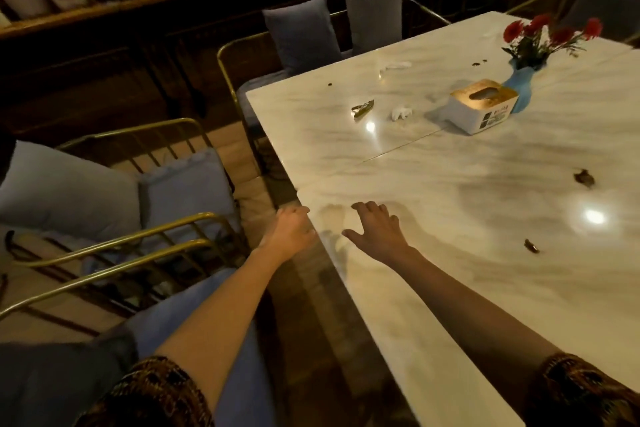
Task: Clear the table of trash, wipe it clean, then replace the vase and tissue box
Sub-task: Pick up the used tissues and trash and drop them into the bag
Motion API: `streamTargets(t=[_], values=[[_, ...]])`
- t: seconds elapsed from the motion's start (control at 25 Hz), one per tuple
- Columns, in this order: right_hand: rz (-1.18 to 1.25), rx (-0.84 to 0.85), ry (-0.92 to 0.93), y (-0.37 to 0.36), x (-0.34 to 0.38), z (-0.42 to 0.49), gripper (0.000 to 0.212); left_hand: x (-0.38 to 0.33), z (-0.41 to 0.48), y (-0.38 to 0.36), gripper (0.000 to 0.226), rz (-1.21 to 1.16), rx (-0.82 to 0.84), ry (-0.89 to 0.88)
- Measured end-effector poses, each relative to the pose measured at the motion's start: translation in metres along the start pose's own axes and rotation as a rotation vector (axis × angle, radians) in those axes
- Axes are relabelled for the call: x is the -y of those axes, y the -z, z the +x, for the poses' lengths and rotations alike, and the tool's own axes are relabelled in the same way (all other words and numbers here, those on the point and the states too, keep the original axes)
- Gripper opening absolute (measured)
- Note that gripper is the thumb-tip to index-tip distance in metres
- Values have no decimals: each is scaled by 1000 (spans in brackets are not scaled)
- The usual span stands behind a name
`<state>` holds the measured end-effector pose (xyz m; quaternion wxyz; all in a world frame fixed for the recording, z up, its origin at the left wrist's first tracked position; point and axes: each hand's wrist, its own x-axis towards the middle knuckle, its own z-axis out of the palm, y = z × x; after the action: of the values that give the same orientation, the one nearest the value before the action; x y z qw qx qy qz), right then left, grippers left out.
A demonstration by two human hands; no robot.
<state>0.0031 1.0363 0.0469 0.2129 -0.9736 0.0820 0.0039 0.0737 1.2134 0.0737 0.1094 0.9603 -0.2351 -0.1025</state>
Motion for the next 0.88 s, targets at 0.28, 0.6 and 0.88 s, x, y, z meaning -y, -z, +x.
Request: streamTargets(t=[0.28,0.6,0.88], values=[[-23,-67,-73,16,14,21,60,14,28,11,53,-47,15,-40],[-80,-42,-119,17,0,79,59,15,113,19,59,-45,24,-122],[-44,-49,-151,25,-27,167,58,15,200,28,55,-116,-31,-162]])
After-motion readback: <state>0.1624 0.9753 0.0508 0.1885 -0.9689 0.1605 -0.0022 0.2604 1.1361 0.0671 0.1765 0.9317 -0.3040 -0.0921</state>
